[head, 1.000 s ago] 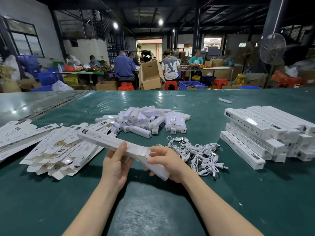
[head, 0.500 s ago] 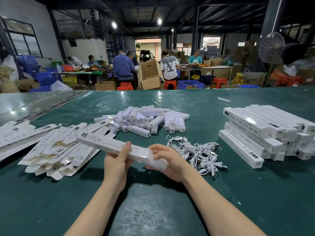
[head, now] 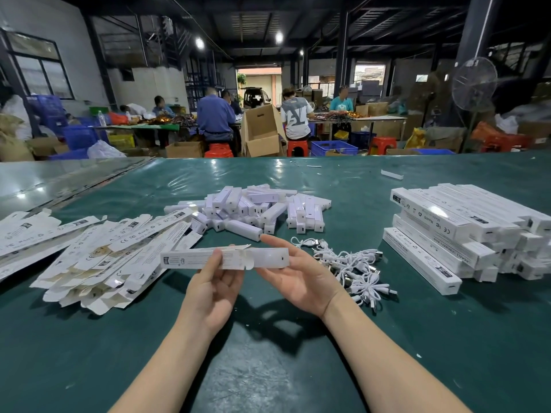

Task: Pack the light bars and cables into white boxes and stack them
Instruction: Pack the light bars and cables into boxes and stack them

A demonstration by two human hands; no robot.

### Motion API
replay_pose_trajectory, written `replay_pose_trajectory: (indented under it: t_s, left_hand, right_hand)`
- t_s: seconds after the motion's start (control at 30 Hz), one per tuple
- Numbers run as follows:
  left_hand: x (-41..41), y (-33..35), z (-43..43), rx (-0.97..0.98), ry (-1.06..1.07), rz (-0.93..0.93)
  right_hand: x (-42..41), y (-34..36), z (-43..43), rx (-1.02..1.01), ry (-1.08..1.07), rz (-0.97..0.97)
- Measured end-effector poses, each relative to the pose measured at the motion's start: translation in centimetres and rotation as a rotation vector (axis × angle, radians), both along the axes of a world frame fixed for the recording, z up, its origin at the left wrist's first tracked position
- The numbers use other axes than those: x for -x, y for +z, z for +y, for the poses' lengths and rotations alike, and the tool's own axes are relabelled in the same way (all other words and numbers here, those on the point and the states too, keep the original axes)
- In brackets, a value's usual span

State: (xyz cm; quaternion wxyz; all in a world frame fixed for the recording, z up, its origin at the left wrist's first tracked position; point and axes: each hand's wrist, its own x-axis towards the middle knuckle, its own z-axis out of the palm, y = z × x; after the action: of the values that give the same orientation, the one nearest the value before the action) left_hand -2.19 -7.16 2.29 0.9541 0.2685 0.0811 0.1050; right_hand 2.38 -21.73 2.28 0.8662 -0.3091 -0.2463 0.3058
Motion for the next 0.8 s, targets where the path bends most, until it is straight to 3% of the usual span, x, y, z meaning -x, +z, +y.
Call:
replay_pose_trajectory:
  t_s: [0.13, 0.37, 0.5, 0.6, 0.8]
  left_hand:
    - [0.2, 0.3, 0.0, 0.037, -0.026, 0.012]
    - [0.2, 0.3, 0.3, 0.087, 0.045, 0.074]
    - [0.0, 0.1, 0.6, 0.031, 0.1, 0.048]
    - [-0.2, -0.2, 0.5, 0.015, 0.079, 0.063]
    - [-0.4, -0.7, 0.0, -0.117, -0.076, 0.088]
  right_hand:
    - [0.0, 0.0, -0.2, -0.024, 0.07, -0.031]
    - [-0.1, -0.4, 0.2, 0.139, 0.036, -0.091]
    - [0.2, -0.7, 0.8, 0.404, -0.141, -0.182]
    - [0.2, -1.0, 1.4, 0.485, -0.303, -0.19]
    - [-0.3, -1.2, 1.1, 0.408, -0.324, -0.139]
